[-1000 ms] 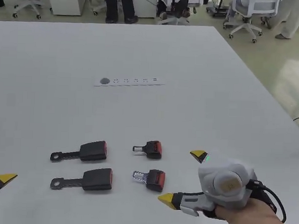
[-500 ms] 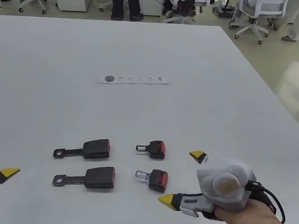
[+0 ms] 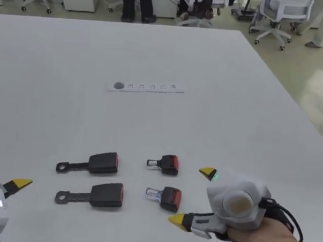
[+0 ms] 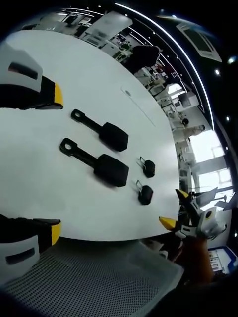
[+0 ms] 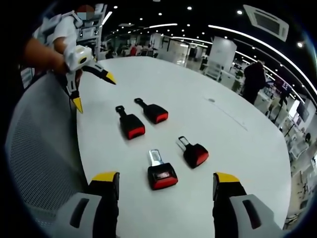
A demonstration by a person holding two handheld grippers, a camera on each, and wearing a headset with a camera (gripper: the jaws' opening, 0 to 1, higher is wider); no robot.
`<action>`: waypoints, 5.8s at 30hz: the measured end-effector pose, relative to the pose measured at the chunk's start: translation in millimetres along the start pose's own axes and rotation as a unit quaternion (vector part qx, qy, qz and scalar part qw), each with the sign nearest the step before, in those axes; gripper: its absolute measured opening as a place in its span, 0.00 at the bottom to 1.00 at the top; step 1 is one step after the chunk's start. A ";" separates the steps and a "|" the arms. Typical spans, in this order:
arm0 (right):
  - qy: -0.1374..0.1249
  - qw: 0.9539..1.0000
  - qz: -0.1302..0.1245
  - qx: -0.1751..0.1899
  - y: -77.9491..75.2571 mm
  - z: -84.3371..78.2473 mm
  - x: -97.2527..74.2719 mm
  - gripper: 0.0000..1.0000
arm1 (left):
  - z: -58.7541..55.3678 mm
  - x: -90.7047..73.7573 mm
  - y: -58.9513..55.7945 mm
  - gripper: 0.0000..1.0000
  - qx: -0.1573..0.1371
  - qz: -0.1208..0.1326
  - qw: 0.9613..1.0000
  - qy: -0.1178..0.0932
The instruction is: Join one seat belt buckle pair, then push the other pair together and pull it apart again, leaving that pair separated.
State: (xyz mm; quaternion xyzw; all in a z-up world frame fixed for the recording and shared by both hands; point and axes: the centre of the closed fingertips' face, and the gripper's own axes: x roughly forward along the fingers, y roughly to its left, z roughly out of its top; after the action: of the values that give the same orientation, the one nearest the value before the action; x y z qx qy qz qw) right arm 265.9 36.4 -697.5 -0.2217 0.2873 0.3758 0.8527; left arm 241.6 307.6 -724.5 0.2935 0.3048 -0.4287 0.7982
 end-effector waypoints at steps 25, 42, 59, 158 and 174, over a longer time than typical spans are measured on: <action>0.027 0.999 0.034 -0.027 2.3 -2.6 24.6 0.66 | 31.4 53.2 -4.0 0.82 0.024 -0.052 0.998 0.014; 0.053 0.995 0.073 -0.043 5.0 -8.8 42.0 0.48 | 45.2 80.8 -4.1 0.71 0.036 -0.076 0.996 0.023; 0.076 0.990 0.110 -0.051 3.4 -26.0 55.8 0.35 | 52.7 110.4 -7.8 0.58 0.059 -0.113 0.991 0.036; 0.125 0.948 0.230 -0.179 39.4 -17.3 96.1 0.32 | 57.7 115.6 -21.0 0.35 0.073 -0.194 0.978 0.032; 0.118 0.944 0.241 -0.192 49.2 -5.0 104.2 0.32 | 59.4 115.6 -21.8 0.35 0.077 -0.196 0.977 0.032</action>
State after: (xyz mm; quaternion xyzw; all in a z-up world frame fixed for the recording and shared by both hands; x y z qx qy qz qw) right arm 284.0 117.4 -777.6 -0.3484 0.3527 0.5890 0.6381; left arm 288.4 195.8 -776.3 0.3020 0.3480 -0.5896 0.6634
